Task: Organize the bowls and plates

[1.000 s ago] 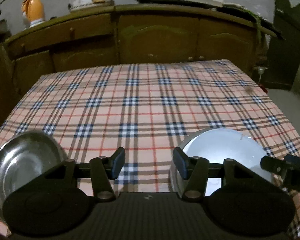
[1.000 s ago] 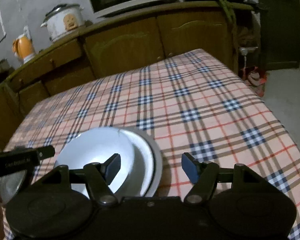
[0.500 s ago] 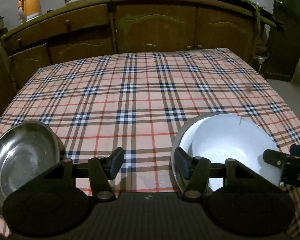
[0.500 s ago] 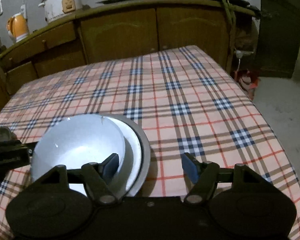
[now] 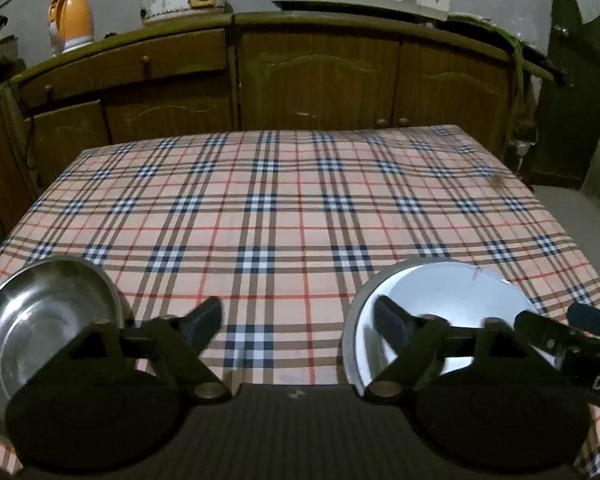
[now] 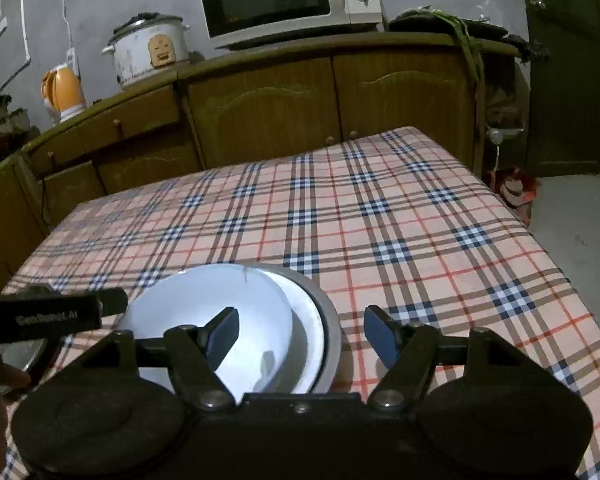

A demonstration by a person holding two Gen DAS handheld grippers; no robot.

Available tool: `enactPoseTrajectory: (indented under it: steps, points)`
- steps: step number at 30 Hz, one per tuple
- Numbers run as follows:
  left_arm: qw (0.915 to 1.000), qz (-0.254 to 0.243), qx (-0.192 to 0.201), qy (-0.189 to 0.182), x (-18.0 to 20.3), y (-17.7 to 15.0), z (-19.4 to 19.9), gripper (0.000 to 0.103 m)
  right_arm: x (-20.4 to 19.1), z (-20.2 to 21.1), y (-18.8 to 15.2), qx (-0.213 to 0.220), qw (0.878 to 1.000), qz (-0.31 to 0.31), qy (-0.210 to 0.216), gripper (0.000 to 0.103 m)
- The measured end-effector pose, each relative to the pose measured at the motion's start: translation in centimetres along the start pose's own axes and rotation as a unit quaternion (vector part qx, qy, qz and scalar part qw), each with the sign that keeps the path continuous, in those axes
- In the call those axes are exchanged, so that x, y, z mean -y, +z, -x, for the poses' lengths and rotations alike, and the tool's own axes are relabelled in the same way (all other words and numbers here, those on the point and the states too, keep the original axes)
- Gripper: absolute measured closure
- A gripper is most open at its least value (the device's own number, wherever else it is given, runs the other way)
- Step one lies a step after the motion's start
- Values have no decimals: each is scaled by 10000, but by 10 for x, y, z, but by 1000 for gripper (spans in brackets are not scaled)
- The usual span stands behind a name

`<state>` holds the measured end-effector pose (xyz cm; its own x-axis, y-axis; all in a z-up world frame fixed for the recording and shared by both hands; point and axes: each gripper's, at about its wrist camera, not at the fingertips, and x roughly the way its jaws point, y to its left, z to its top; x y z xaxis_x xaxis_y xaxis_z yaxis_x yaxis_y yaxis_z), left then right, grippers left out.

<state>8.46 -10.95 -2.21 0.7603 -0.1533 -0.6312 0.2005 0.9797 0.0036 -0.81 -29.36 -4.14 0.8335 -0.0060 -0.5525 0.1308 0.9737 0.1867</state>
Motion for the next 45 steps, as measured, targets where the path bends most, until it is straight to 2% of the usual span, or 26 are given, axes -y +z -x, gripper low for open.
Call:
enactPoseTrajectory:
  steps: [4, 14, 45]
  points:
    - [9999, -98, 114, 22, 4, 2, 3, 11, 6, 0, 1, 28, 9998, -127, -117, 22]
    - [9997, -221, -134, -28, 8, -3, -6, 10, 12, -4, -3, -156, 9994, -303, 9, 21]
    - [9978, -398, -527, -106, 21, -13, -32, 9, 24, -33, -15, -500, 9967, -619, 185, 21]
